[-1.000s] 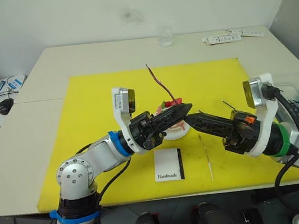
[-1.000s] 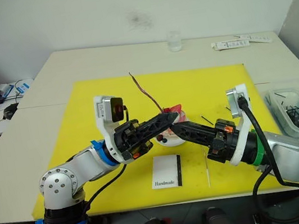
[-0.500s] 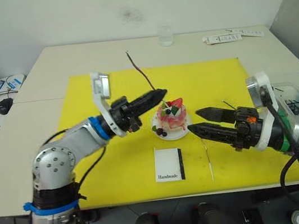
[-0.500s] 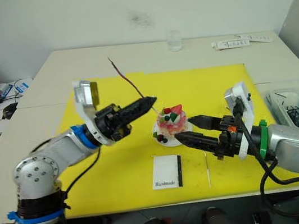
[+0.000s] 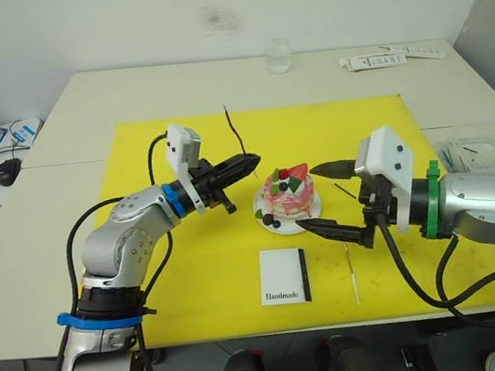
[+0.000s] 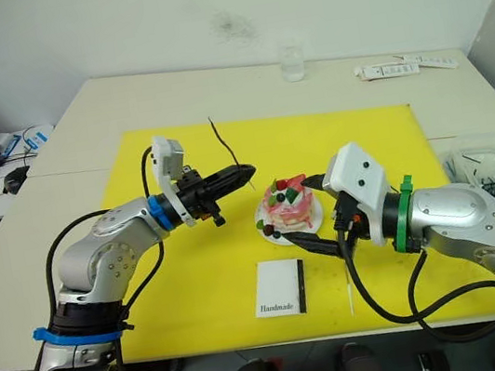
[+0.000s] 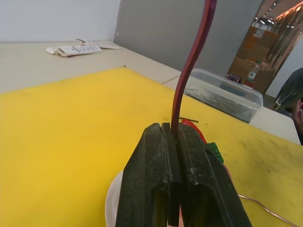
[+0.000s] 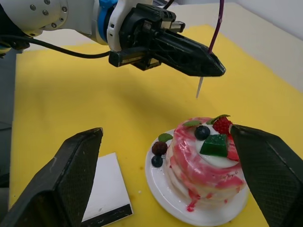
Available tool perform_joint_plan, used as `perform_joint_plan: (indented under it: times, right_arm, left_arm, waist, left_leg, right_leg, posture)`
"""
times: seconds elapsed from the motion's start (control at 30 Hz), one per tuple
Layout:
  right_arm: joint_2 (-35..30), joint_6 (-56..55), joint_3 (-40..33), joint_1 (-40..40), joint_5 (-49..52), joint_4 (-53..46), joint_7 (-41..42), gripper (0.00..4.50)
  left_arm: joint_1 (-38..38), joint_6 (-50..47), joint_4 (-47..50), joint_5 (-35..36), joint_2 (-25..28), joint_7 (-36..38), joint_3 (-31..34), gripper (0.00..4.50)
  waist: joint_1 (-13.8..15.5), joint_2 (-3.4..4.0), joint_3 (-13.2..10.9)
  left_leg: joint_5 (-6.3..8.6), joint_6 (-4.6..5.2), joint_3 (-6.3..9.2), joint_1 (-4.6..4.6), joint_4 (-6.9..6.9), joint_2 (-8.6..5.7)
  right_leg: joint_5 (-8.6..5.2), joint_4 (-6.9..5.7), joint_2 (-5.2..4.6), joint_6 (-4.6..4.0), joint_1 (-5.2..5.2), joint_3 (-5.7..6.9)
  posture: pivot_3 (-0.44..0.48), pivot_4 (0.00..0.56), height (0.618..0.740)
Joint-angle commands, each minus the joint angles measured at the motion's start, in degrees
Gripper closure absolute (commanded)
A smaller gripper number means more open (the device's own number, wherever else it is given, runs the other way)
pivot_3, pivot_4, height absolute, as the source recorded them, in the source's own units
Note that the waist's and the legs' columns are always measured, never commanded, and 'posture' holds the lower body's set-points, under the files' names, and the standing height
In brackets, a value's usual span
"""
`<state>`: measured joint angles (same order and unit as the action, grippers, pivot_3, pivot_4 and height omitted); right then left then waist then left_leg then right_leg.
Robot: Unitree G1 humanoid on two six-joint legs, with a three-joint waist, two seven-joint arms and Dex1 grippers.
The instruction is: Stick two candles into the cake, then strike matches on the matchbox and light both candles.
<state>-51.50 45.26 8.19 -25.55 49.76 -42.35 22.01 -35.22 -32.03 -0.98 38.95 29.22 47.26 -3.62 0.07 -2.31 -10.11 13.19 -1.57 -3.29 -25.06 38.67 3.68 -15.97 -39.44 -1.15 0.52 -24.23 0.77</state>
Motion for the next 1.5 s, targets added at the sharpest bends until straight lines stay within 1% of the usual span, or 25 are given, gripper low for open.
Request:
perform_joint_plan:
  times: [0.03, 0.43, 0.67, 1.2, 1.5]
  right_arm:
    - [0.8, 0.3, -0.2, 0.0, -3.3, -1.0, 0.9, 0.02]
    - [5.0, 3.3, -1.3, 2.6, -7.1, -3.1, 1.2, 0.02]
    - [5.8, 4.2, -2.0, 4.0, -8.3, -4.4, 1.7, 0.02]
    - [7.8, 5.0, -1.6, 3.7, -10.2, -3.7, 2.5, 0.02]
    - [8.3, 5.8, -2.1, 5.0, -10.5, -5.2, 2.5, 0.02]
  left_arm:
    - [-2.2, 1.3, -0.4, -1.8, -1.2, 2.2, 0.0, 4.5]
    - [-3.6, 6.5, -5.5, -9.6, -4.0, 6.7, -1.5, 4.5]
    - [-3.3, 7.0, -6.0, -11.0, -4.7, 7.7, -0.8, 4.5]
    - [-1.1, 13.8, -8.2, -17.9, -6.4, 9.6, -4.3, 4.5]
    - [-0.1, 14.2, -8.7, -19.8, -6.9, 9.8, -4.8, 4.5]
  waist:
    - [0.0, 0.0, 0.0]
    - [0.0, 0.0, 0.0]
    - [-0.1, 0.0, 0.0]
    - [-0.1, 0.0, 0.0]
    - [-0.1, 0.0, 0.0]
  left_leg:
    - [0.0, 0.0, 0.02, 0.0, 0.0, 0.0]
    - [0.0, 0.0, 0.02, 0.03, 0.04, -0.01]
    - [0.0, 0.01, 0.02, 0.04, 0.06, -0.01]
    - [0.0, 0.01, 0.03, 0.1, 0.13, -0.03]
    - [0.0, 0.01, 0.03, 0.14, 0.18, -0.04]
  right_leg:
    - [0.0, 0.0, 0.0, 0.0, 0.01, 0.02]
    - [0.03, -0.08, 0.01, 0.05, 0.02, 0.02]
    - [0.03, -0.13, 0.01, 0.05, 0.02, 0.02]
    - [0.03, -0.35, 0.01, 0.05, 0.02, 0.01]
    - [0.03, -0.45, 0.0, 0.05, 0.05, 0.02]
  posture:
    - [0.0, 0.15, 0.684]
    - [0.0, 0.15, 0.684]
    - [0.0, 0.15, 0.684]
    - [0.0, 0.15, 0.684]
    - [0.0, 0.15, 0.684]
